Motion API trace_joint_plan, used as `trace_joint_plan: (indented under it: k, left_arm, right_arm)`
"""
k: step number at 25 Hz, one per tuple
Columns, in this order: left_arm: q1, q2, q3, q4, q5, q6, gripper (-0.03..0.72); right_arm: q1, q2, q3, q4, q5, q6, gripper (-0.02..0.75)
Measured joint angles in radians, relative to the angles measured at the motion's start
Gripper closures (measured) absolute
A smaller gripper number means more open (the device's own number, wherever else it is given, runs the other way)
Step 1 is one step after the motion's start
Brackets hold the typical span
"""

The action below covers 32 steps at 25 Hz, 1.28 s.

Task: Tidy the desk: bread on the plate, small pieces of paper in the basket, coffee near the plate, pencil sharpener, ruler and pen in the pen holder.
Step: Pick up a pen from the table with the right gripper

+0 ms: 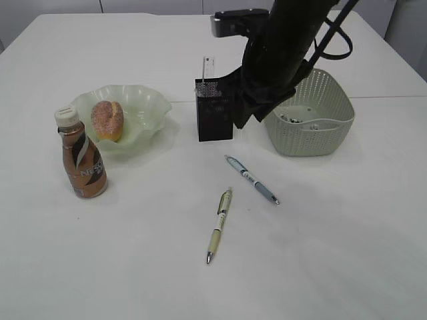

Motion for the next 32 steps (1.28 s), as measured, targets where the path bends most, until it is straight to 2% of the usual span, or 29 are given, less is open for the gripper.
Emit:
trace_joint_plan:
  k: [15,24,32]
  left_arm:
    - [0.000,0.000,0.000,0.000,0.000,0.001,0.265]
    - [0.000,0.000,0.000,0.000,0.000,0.001,0.265]
    - [0.000,0.000,0.000,-0.006,0.000,0.001,0.265]
  right_arm:
    - [0.000,0.220,-0.055,-0.058,-0.033,0.001,0.383]
    - [0.000,0.250,-0.068,-0.199,-0.082,0.001,0.384]
    - [0.000,0.251,-0.068,-0.183,-0.083,0.007,0.383]
